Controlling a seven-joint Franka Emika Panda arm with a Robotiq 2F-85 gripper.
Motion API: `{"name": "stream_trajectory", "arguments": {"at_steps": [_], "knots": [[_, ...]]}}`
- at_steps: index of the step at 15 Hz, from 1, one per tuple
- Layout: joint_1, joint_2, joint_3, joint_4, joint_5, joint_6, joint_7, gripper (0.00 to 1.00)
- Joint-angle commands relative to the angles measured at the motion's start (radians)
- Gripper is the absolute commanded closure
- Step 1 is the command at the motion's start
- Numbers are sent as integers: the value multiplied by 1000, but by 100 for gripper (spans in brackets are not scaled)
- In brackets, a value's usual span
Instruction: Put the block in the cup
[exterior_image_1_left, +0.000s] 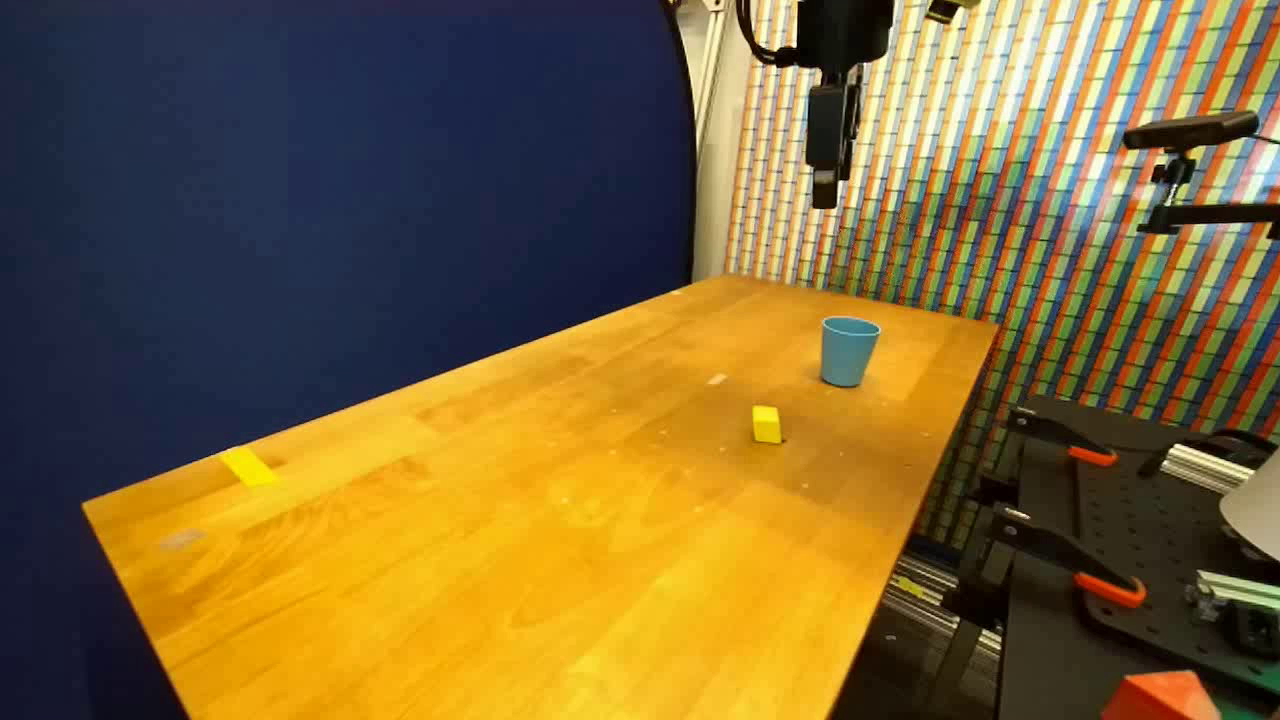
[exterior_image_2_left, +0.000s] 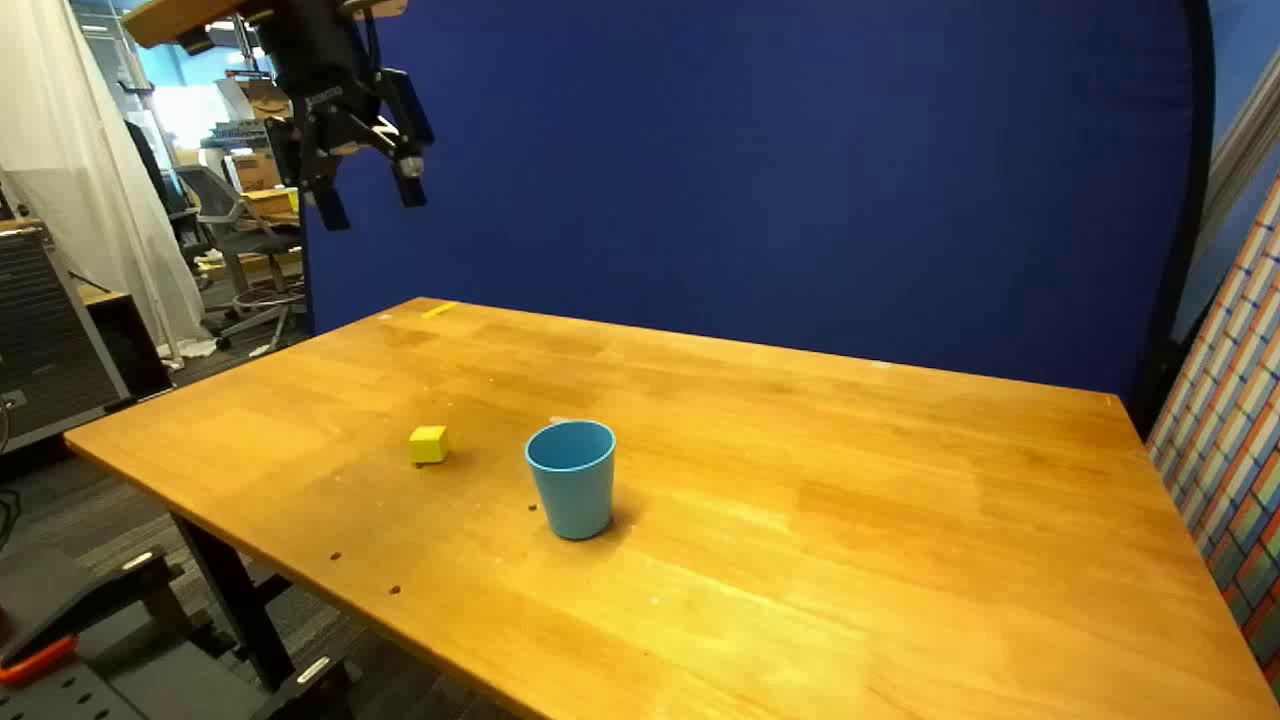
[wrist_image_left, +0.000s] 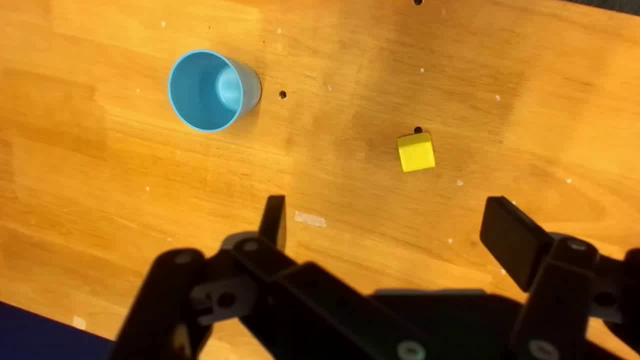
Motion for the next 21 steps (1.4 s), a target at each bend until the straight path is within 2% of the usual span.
{"name": "stream_trajectory", "arguments": {"at_steps": [1, 11, 14, 17, 21], "knots": [[22, 1, -21, 6, -5, -3, 5, 0], [22, 1, -21, 14, -5, -3, 5, 0], [14, 63, -39, -32, -1, 134, 1, 0], [17, 210, -65, -68, 50, 304, -37, 0], [29, 406, -61, -86, 110, 513, -62, 0]]}}
